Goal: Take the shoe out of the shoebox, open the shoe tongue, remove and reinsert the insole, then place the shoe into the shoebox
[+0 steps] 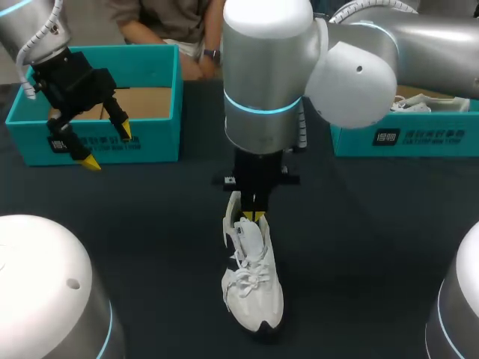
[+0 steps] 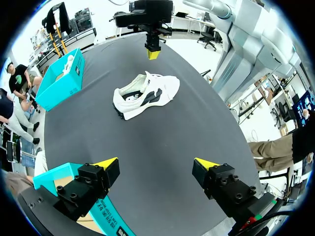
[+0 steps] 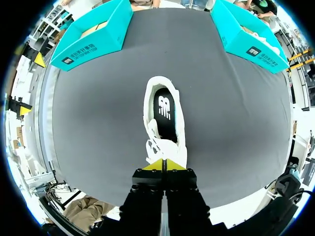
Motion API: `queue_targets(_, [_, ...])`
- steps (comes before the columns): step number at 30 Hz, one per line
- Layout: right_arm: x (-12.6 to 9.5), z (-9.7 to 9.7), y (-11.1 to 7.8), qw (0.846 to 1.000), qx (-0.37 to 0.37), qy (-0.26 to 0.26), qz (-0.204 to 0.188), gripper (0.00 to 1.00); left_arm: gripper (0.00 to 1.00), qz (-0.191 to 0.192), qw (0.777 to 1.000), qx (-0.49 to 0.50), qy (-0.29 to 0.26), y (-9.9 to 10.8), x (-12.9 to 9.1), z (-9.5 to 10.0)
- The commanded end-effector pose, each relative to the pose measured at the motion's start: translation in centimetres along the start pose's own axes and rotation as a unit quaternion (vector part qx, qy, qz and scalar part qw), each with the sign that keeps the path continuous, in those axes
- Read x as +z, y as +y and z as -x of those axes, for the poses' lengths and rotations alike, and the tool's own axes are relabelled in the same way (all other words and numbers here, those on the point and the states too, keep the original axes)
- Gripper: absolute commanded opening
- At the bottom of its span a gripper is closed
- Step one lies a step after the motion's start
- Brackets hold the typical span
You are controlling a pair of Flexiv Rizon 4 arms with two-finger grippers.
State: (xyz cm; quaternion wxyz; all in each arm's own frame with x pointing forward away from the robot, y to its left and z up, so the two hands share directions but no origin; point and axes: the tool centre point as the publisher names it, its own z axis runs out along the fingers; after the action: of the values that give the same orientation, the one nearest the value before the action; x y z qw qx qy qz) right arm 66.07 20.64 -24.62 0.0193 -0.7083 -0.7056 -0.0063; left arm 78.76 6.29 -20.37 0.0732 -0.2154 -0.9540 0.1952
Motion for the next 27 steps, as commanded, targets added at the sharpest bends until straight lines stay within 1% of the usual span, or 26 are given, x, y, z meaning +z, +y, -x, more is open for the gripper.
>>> queue_targets(1, [0.2, 0.2, -0.1, 1.000, 0.000, 0.005, 0.000, 0.00, 1.00, 0.001, 1.000, 0.000, 0.000, 0.0, 0.0, 0.0])
queue_targets(9, [0.9, -0.2, -0.4, 1.000, -0.005, 0.013, -0.011, 0.00, 1.00, 0.001, 1.000, 0.000, 0.000, 0.0, 0.0, 0.0])
queue_targets(15, [2.2, -1.0, -1.1, 0.999, -0.007, 0.028, -0.032, 0.00, 1.00, 0.001, 1.000, 0.000, 0.000, 0.0, 0.0, 0.0])
queue_targets(19, [3.2, -1.3, -1.6, 0.998, -0.006, 0.039, -0.040, 0.00, 1.00, 0.001, 1.000, 0.000, 0.000, 0.0, 0.0, 0.0])
queue_targets(27, [4.9, -1.4, -1.6, 0.998, -0.008, 0.050, -0.048, 0.00, 1.00, 0.001, 1.000, 0.000, 0.000, 0.0, 0.0, 0.0])
